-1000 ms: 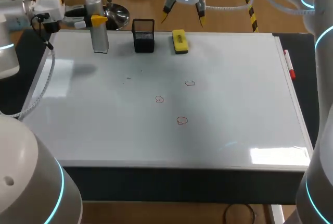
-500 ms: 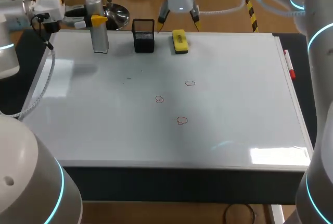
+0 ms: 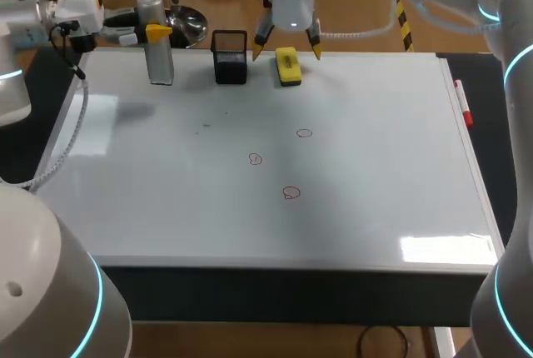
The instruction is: Pick up the inspection probe, press it on each red-marked spot on the whiteboard one by one, put down the probe, pick up the eraser, and wipe off all the red marks.
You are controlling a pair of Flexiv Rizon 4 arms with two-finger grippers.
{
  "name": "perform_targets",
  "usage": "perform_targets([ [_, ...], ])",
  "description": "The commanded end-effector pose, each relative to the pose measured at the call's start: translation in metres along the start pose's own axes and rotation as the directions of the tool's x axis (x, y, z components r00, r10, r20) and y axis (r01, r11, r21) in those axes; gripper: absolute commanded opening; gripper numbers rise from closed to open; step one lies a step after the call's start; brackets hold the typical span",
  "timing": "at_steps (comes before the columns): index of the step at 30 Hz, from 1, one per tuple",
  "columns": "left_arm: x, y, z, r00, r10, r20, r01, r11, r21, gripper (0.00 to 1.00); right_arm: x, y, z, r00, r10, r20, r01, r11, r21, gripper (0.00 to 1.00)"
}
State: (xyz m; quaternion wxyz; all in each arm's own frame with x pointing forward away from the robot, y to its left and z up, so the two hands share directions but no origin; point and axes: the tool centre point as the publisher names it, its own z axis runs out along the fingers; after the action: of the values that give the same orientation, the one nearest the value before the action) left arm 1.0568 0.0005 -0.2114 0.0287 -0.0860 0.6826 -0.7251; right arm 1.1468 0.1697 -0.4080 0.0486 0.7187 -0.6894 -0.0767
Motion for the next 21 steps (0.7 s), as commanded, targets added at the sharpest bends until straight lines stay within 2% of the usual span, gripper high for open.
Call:
perform_targets([
  [1,0.002,-0.001,0.0,1.0,0.002,0.005,-0.002,1.0,0.0,0.0,0.003,0.007,0.006,1.0,-0.014,0.009,0.014,1.0,0.022,1.0],
  [21,0.002,-0.001,0.0,1.0,0.002,0.005,-0.002,1.0,0.0,0.0,0.013,-0.001,0.011,1.0,-0.021,-0.02,0.021,0.999,0.028,1.0],
])
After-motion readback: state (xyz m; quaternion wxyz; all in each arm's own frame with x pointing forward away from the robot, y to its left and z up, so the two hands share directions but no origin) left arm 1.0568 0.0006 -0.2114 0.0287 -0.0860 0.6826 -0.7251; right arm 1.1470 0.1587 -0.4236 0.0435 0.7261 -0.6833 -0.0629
